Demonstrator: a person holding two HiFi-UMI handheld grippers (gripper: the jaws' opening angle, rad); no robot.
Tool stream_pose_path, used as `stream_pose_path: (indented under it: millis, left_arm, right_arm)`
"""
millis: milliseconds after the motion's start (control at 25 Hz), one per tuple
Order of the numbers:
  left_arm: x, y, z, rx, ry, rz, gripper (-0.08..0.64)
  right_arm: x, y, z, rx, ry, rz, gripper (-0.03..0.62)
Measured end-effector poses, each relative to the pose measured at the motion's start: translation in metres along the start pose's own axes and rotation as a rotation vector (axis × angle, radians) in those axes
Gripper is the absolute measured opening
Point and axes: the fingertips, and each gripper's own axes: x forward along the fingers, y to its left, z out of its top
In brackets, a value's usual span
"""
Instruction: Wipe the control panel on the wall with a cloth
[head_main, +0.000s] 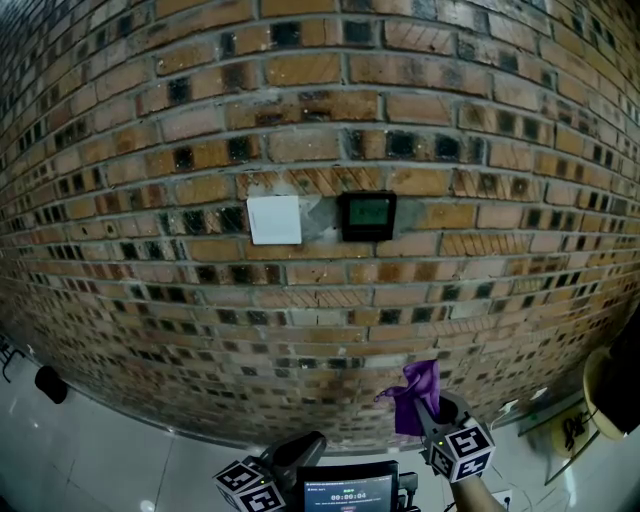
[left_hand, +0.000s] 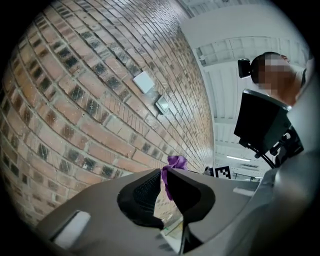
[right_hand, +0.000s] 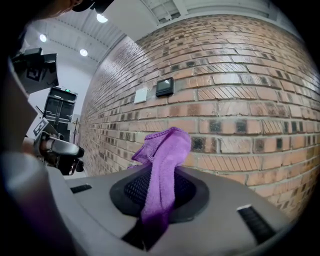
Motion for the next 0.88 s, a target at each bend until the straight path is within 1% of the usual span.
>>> stream_pose_path:
  millis: [160,560,880]
  left_arm:
    - [0.002,-0.003,0.006,0.019,-0.007,-0.009,0.034]
    - [0.003,0.0,0.017,0.039,-0.045,-0.017,0.034]
    - [0.0,0.002,0.03,0.061,-0.066,-0.016,0.034]
  right_arm:
    - [0.005,-0.001,0.018,-0.037,-0.022,0.01,0.08]
    - [0.028,0.005,0.082,-0.129,-0.126,0.042,0.08]
    - [0.039,0.021,0.11,-0.174,-0.173,0.081,0.08]
